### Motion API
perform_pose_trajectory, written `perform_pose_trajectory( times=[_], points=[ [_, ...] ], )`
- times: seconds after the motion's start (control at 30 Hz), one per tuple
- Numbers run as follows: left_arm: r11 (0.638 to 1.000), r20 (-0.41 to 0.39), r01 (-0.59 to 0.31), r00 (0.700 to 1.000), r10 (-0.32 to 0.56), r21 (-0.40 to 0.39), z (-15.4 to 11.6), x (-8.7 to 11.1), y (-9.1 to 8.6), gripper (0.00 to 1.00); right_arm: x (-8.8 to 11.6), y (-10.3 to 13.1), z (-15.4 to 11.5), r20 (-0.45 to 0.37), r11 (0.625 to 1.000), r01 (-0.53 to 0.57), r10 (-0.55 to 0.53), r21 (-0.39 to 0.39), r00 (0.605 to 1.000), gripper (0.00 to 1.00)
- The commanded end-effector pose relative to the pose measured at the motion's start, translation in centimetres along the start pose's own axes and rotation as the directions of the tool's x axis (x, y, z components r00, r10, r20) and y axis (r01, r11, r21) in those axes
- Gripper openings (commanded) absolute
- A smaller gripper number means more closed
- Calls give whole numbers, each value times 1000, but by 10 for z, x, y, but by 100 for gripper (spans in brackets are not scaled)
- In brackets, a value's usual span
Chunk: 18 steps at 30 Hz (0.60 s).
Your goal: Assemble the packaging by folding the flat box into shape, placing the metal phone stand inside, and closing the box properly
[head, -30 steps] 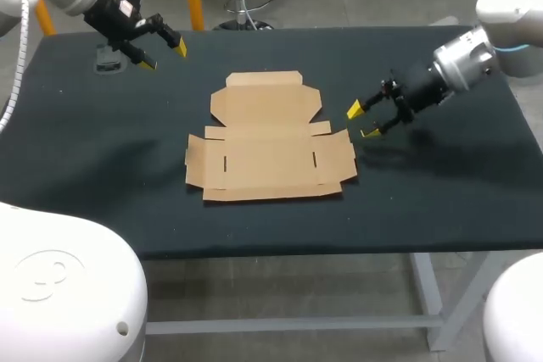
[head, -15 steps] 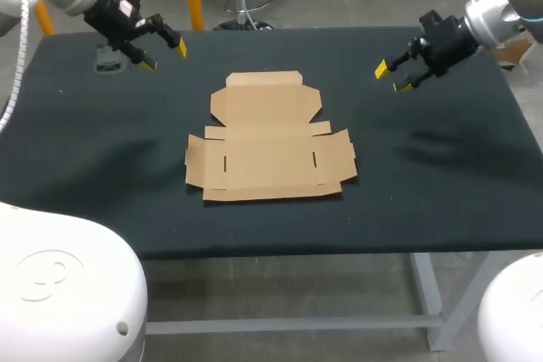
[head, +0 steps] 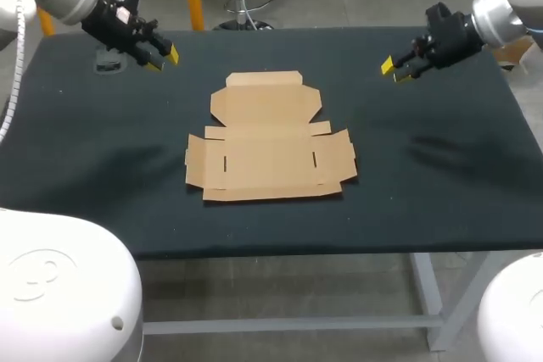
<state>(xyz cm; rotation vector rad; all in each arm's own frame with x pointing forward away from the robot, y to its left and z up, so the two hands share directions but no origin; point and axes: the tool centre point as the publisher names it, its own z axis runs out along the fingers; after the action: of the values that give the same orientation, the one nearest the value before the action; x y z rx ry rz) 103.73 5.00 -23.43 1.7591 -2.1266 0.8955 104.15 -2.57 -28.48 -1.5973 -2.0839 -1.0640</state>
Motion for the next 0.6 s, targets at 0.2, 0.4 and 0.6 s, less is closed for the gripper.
perform_pose_trajectory(
  times=[0.2, 0.4, 0.6],
  points=[
    [997, 43, 54, 998, -56, 51, 4, 2, 29, 0, 2, -1, 15, -9, 1000, 9, -9, -1, 1000, 0],
    [996, 117, 68, 990, -74, 57, 15, 0, 41, 0, 1, 0, 27, -15, 999, 33, -33, 17, 999, 0],
    [996, 109, 71, 991, -75, 46, 18, -2, 41, 0, -2, 0, 32, -34, 999, 7, -6, 33, 999, 0]
  ],
)
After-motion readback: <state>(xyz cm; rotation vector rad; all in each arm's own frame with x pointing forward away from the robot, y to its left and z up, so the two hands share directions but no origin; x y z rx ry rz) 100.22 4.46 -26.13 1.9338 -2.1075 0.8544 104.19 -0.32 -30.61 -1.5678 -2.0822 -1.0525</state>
